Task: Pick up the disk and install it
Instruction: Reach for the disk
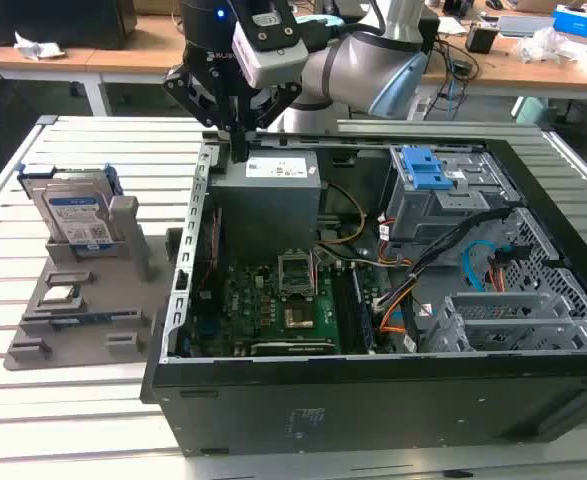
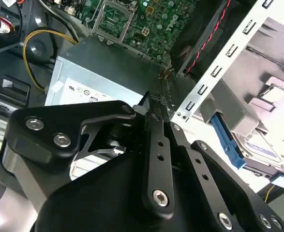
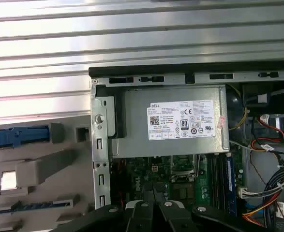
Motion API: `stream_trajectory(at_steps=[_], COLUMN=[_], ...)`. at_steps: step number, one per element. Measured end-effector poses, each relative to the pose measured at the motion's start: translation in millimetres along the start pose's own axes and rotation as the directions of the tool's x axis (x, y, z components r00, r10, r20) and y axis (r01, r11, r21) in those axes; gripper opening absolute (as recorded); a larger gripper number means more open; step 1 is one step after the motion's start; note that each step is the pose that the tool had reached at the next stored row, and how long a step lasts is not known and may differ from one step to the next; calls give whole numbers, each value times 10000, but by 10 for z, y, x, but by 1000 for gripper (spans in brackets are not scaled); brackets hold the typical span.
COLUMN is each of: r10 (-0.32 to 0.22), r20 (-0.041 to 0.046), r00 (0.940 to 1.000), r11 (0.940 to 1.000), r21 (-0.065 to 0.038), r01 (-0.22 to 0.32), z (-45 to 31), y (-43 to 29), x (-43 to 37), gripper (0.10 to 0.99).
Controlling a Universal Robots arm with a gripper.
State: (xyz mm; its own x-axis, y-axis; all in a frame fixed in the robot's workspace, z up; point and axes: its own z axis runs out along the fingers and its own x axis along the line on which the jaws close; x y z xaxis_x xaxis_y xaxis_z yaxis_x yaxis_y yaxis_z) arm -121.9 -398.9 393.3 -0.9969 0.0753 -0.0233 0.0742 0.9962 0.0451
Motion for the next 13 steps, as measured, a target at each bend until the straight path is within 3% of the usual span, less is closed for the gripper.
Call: stream_trajectory(at_steps=[8, 12, 13], r10=[0, 0, -1], r20=[-1, 0, 1], r00=[10000, 10000, 10000], r11=[10000, 10000, 10000], r21=[1, 1, -1], r01=[0, 0, 1], z=[-3, -5, -7], y=[-6, -14, -21], x=[72, 188, 287], gripper=[106, 106, 106])
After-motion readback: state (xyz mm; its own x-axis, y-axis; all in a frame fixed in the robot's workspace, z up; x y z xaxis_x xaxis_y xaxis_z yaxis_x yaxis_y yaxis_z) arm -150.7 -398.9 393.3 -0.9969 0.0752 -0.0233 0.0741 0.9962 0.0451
